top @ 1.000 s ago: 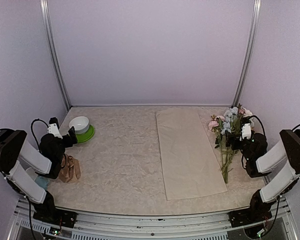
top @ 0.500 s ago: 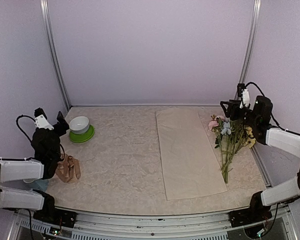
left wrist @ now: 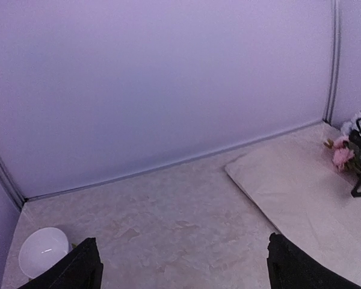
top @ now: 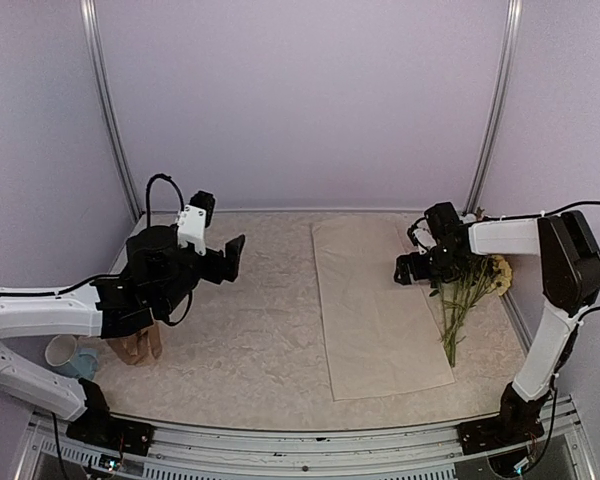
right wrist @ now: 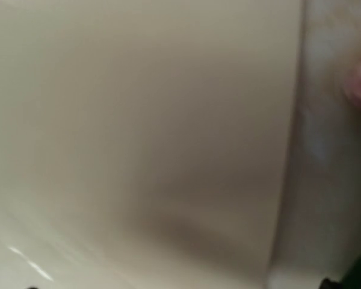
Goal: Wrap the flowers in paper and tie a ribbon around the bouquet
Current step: Move the folded wrapping paper to the center of the board.
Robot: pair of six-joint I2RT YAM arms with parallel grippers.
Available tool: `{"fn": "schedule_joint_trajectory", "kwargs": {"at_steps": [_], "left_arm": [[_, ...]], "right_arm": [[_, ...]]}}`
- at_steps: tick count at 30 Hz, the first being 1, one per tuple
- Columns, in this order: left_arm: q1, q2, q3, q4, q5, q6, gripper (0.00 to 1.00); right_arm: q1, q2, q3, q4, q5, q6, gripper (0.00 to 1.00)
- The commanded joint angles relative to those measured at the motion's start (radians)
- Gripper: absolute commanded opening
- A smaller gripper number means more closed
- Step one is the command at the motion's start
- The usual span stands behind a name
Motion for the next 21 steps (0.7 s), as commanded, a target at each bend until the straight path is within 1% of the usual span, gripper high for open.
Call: {"fn": "schedule_joint_trajectory", "kwargs": {"at_steps": [1,2,4,8,12,15,17,19,21], "left_arm": [[-0.061,0.055,0.065,-0.256,0.162,-0.070,0.93],[-0.070,0.064,0.070,-0.270,0.187,-0.088,0.93],[-0.081,0.077,0.072,-0.305,0.244,-0.106,0.94],[-0.092,0.086,0.066,-0.344,0.276,-0.136,0.95],[-0.094,0.091,0.054,-0.350,0.302,-0.141,0.95],[-0.094,0.105,0.051,-0.355,0.304,-0.132,0.96],[-0.094,0.114,0.064,-0.385,0.321,-0.131,0.96],[-0.097,0.119,0.080,-0.423,0.366,-0.129,0.95],[-0.099,0.125,0.079,-0.458,0.382,-0.135,0.95]], "right_arm": [[-0.004,0.057,0.060,-0.132,0.060,0.006,1.00],[-0.003,0.078,0.070,-0.146,0.037,0.005,1.00],[0.004,0.119,0.080,-0.161,-0.031,0.007,0.96],[0.069,0.146,0.099,-0.156,-0.162,0.034,0.89],[0.158,0.136,0.092,-0.021,-0.338,0.160,0.84],[0.242,0.155,0.104,0.093,-0.396,0.262,0.82],[0.302,0.171,0.121,0.162,-0.416,0.337,0.83],[0.327,0.175,0.137,0.211,-0.433,0.377,0.82],[0.331,0.149,0.148,0.212,-0.419,0.380,0.82]]}}
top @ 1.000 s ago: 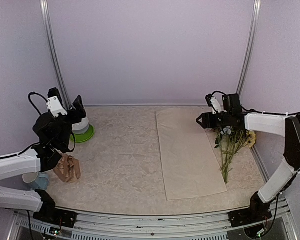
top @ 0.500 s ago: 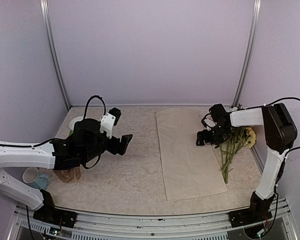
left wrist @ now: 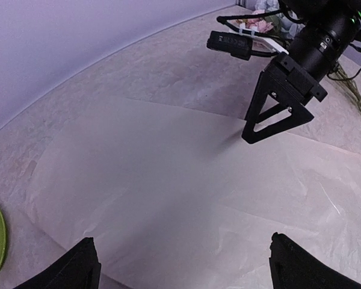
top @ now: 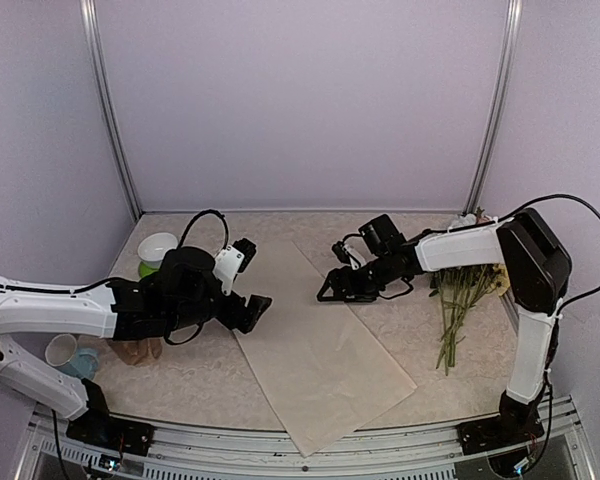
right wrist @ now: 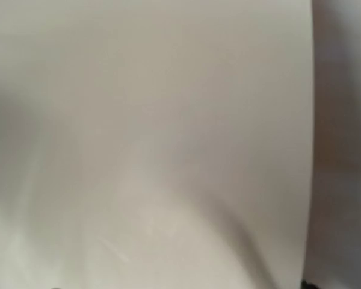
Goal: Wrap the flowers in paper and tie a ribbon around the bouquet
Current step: Move the folded wrapping paper to the center of the board, then adjust the folded wrapping paper at the center of the board.
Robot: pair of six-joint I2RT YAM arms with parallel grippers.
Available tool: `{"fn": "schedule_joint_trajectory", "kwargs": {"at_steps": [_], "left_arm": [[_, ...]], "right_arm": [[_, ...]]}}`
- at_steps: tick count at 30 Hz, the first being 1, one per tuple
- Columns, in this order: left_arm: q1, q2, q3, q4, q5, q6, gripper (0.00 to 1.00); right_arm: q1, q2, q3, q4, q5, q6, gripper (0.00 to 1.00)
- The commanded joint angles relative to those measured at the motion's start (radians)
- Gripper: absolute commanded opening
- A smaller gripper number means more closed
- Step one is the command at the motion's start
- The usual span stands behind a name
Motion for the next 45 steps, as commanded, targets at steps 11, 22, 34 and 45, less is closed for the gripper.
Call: {"fn": "schedule_joint_trajectory", "kwargs": {"at_steps": [11,22,34,45], "left_arm": [[0.142,0.117,0.056,-0.369,-0.028,-0.330,0.57],[0.314,0.345,0.087,-0.261,0.056,-0.303,0.52],[0.431,0.845,0.678,-0.243,0.053,-0.051,0.51],[0.253,0.478,0.552,-0.121,0.120,0.190,0.77]], "right_arm": [[0.020,-0.163,-0.033,-0.255,0.094,-0.133,0.80],[0.001,-0.131,-0.059,-0.262,0.006,-0.219,0.64],[-0.026,-0.258,-0.215,-0.210,0.012,-0.164,0.64],[0.044,-0.383,-0.328,-0.136,0.016,-0.019,0.54]]}}
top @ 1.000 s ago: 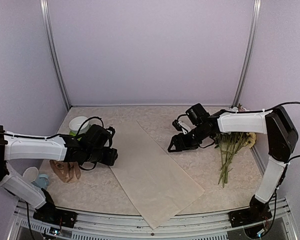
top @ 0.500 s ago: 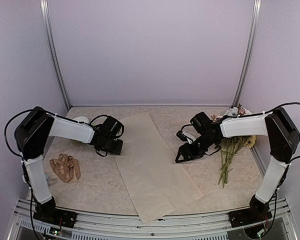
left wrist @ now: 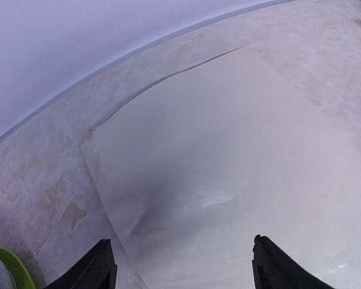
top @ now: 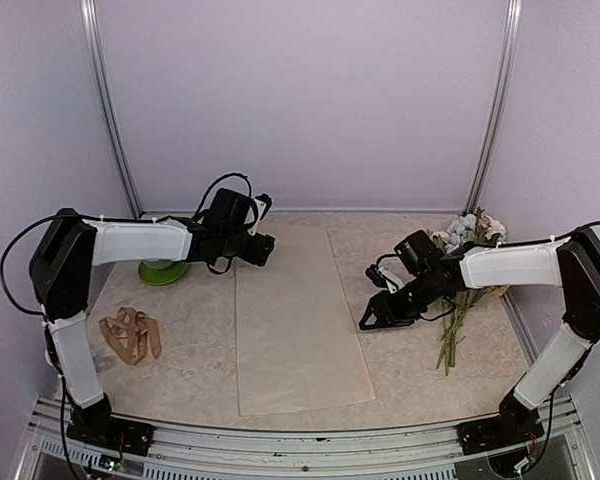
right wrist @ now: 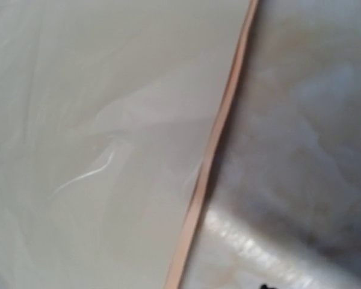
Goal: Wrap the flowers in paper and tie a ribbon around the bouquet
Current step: Adjust the folded wrapping paper at the center of the board.
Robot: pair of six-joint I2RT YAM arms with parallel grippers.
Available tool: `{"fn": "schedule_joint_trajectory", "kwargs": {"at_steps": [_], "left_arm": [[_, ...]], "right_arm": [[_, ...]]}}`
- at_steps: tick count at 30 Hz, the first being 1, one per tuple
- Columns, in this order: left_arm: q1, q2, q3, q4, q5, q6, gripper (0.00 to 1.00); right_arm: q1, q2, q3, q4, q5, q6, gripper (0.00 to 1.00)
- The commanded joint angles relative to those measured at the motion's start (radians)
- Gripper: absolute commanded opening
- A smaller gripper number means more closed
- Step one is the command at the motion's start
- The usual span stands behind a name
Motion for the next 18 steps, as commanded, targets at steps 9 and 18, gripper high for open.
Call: {"fn": "schedule_joint_trajectory", "kwargs": {"at_steps": [9,18], "left_arm": [[-0.505,-0.465,-0.327,-0.312,0.131,0.041,0.77],[-0.495,-0.425,-0.355,-0.552,-0.057,-0.200,0.85]], "right_arm": [[0.186,-0.133,-0.131,-0.004,0.041,0.204,0.60],[0.271,-0.164,-0.228,0.129,-0.025,0.313,0.61]]}}
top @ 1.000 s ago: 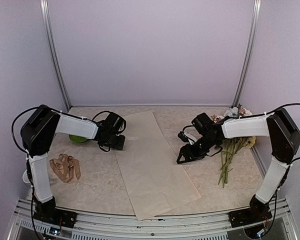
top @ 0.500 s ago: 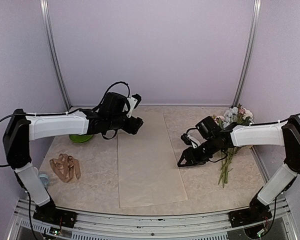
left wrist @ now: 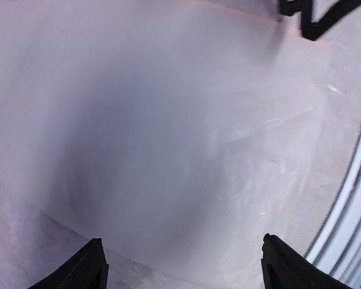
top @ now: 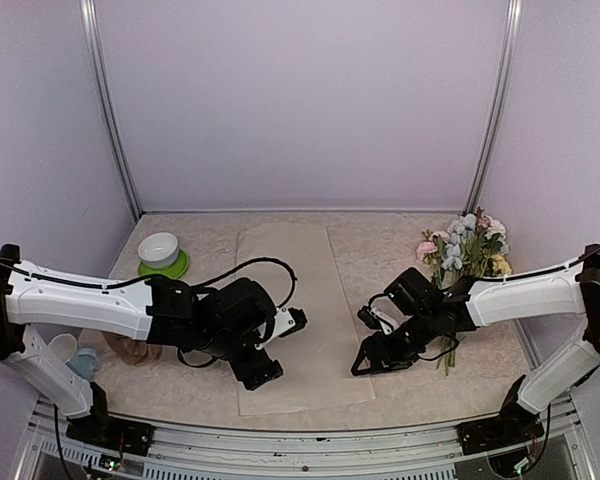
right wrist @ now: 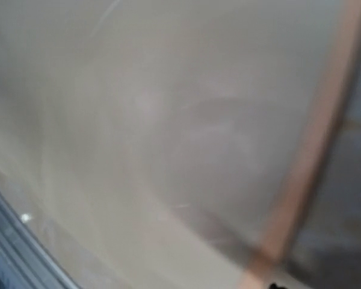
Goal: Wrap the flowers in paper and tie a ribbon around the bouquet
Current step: Adjust the folded wrapping paper at the center of the board, then pick up the folded wrapping paper from the center of the board.
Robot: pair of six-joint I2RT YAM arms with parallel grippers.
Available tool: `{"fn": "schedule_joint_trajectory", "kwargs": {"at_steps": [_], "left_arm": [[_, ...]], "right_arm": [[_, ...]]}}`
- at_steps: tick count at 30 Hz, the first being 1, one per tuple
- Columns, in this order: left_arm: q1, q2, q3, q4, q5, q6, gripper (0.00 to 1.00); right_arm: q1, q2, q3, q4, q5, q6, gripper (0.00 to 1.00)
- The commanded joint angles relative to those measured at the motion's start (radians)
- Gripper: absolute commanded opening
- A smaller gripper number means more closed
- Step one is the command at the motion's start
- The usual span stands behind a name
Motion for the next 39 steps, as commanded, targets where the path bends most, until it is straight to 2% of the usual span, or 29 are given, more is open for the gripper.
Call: {"fn": "schedule_joint_trajectory", "kwargs": {"at_steps": [1,2,4,10,17,23,30,33,34,39], "left_arm": [[0.174,0.057,0.009,-0.121,-0.069,-0.252,0.78],[0.220,0.066,-0.002,-0.110,-0.023,-0.293,0.71],[0.249,0.061,-0.042,-0.057,-0.019,-0.328,0.66],[0.260,0.109,-0.114,0.013,0.002,-0.324,0.65],[0.271,0.172,-0.150,0.055,0.057,-0.305,0.62],[0.279,0.178,-0.164,0.085,0.101,-0.289,0.61],[0.285,0.177,-0.171,0.094,0.112,-0.286,0.61],[0.288,0.174,-0.172,0.097,0.118,-0.285,0.61],[0.289,0.174,-0.177,0.103,0.121,-0.283,0.61],[0.294,0.168,-0.179,0.108,0.132,-0.278,0.61]], "right_arm": [[0.040,0.002,-0.009,0.076,-0.010,0.058,0.61],[0.040,0.011,-0.009,0.079,-0.006,0.059,0.60],[0.040,0.028,-0.005,0.081,0.010,0.061,0.58],[0.039,0.088,0.035,0.036,0.080,0.047,0.55],[0.040,0.141,0.037,0.063,0.052,0.058,0.54],[0.043,0.149,0.010,0.251,-0.104,0.120,0.55],[0.045,0.170,0.020,0.382,-0.161,0.177,0.54],[0.049,0.160,0.023,0.404,-0.156,0.193,0.46],[0.049,0.150,0.039,0.371,-0.134,0.187,0.35],[0.050,0.142,0.064,0.299,-0.094,0.159,0.11]]}}
